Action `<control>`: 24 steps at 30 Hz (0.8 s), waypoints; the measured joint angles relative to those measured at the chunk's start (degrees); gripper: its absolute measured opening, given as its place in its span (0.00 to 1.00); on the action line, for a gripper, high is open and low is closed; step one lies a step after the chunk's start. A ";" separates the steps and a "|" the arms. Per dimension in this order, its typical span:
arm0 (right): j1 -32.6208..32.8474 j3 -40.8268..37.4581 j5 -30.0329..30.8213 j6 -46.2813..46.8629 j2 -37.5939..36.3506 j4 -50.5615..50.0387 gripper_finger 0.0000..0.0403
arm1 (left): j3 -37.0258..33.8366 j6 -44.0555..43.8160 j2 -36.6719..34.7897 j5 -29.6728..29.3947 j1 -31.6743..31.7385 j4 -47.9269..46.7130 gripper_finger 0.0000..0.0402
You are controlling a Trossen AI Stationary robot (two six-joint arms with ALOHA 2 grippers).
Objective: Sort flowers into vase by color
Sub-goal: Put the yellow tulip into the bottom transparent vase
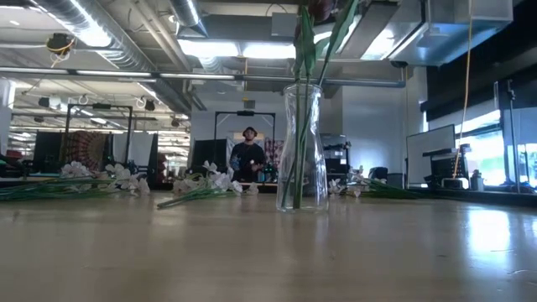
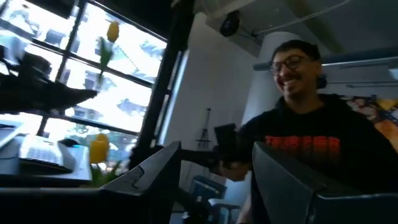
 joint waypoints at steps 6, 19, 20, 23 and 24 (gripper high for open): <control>9.23 -5.17 6.15 -3.02 0.04 6.97 0.00 | 0.00 -0.21 0.00 0.25 2.94 0.10 0.48; 17.14 -7.84 18.00 -10.81 14.53 18.54 0.00 | 0.00 -0.68 0.00 0.17 5.72 0.76 0.48; 17.13 -7.84 17.90 -10.78 15.75 19.09 0.00 | 0.00 -0.68 0.00 0.17 5.73 0.76 0.48; 17.05 -7.84 17.54 -10.67 18.52 20.74 0.00 | 0.00 -0.79 0.00 0.17 5.56 0.77 0.48; 17.05 -7.84 17.58 -10.66 19.16 21.25 0.00 | 0.00 -1.08 0.00 0.17 5.46 0.75 0.48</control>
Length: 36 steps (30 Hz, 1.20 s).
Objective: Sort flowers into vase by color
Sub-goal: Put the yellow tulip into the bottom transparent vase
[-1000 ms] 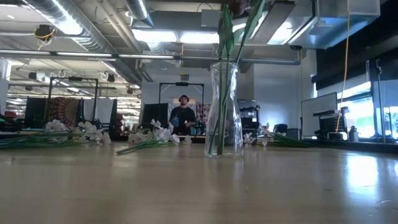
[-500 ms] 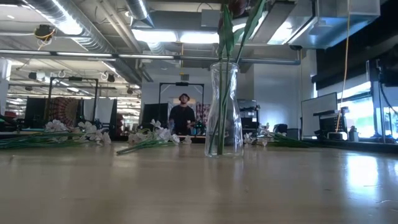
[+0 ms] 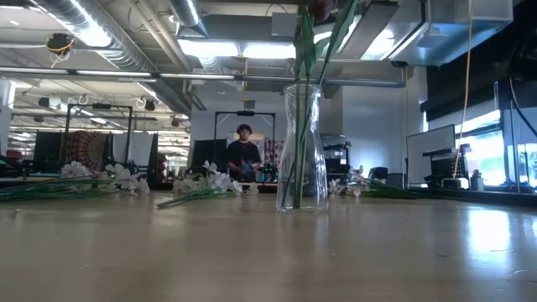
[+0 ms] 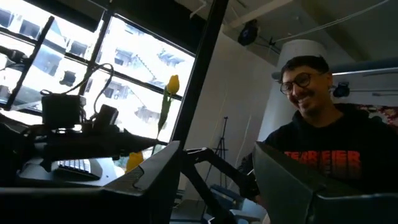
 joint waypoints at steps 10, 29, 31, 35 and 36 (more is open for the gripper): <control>-0.02 0.04 -0.03 0.31 6.56 3.80 0.00 | 0.00 -2.11 0.00 -0.20 -1.19 0.00 0.48; -0.02 0.04 -2.59 1.15 12.95 -1.61 0.04 | 0.00 -2.68 0.00 1.07 -1.72 -0.40 0.48; -0.02 0.04 -1.63 1.66 12.95 -3.37 0.06 | 0.00 -2.69 0.00 1.07 -1.90 -0.40 0.48; -0.04 0.04 -0.52 1.73 12.91 -4.94 0.14 | 0.00 -2.70 0.00 1.02 -2.60 -0.39 0.48; -0.07 0.04 -0.48 1.73 12.78 -5.07 0.17 | 0.00 -2.70 0.00 0.86 -2.80 -0.39 0.48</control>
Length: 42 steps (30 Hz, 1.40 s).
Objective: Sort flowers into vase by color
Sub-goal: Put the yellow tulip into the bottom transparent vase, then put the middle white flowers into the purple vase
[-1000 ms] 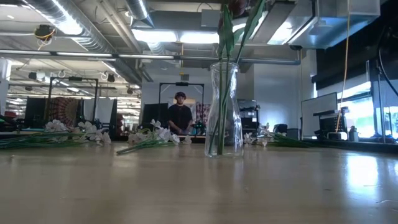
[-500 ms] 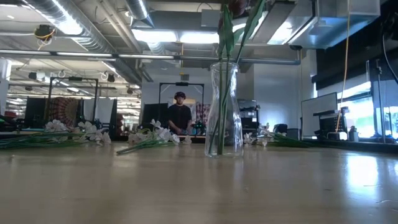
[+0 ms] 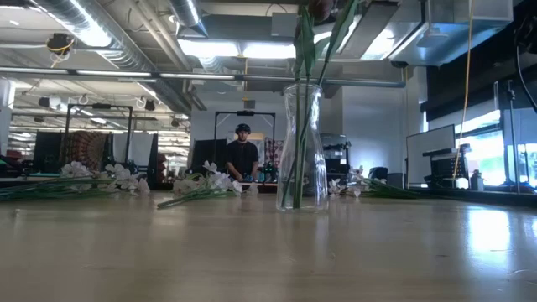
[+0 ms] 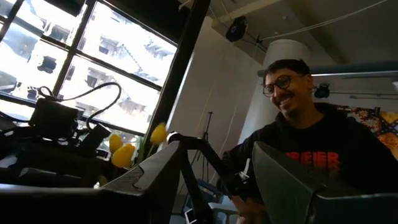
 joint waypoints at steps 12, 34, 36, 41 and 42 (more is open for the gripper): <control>0.00 1.90 4.78 -0.35 -8.48 -9.95 0.40 | 0.00 0.07 0.00 -3.97 -0.78 -0.06 0.48; -0.07 22.41 34.76 -1.00 -20.23 -59.91 0.59 | -4.70 -15.98 -5.44 29.57 14.78 -10.81 0.48; -0.07 23.56 36.56 1.07 -21.07 -61.25 0.61 | -8.79 -16.09 -9.00 30.32 16.24 -10.84 0.48; -0.02 25.15 38.93 1.93 -21.37 -62.00 0.63 | -20.38 -13.07 -17.69 24.06 19.04 -11.10 0.48; -0.02 25.19 38.53 2.61 -21.30 -61.98 0.63 | -22.23 -13.05 -18.94 22.32 19.25 -11.26 0.48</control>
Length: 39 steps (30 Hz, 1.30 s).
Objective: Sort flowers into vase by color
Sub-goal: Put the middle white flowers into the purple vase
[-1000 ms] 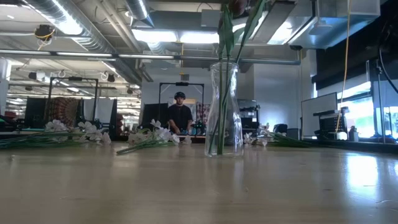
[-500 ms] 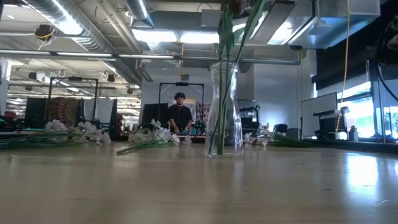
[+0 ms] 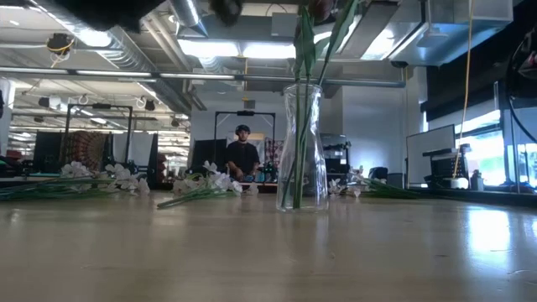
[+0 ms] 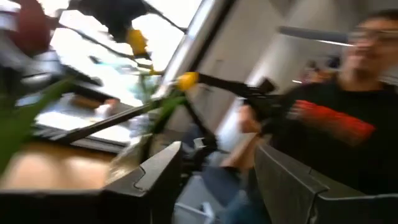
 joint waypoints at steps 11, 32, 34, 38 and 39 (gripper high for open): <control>0.01 0.05 -1.11 12.94 -0.02 -8.58 0.62 | -11.39 -7.42 -3.03 -10.13 6.23 -2.55 0.48; 0.02 8.10 -4.27 24.68 -0.23 -29.67 0.62 | -10.97 -22.83 -3.05 -15.71 7.20 -7.68 0.48; 0.00 11.71 0.58 24.69 -0.29 -32.00 0.62 | -10.97 -19.97 -3.05 -16.13 8.60 -8.33 0.48; 0.01 17.66 10.90 23.98 -0.27 -35.30 0.62 | -10.97 -16.50 -3.01 -20.59 11.75 -11.82 0.48; 0.00 18.90 13.47 23.53 -0.28 -35.97 0.62 | -10.97 -16.60 -2.96 -24.04 12.17 -11.98 0.48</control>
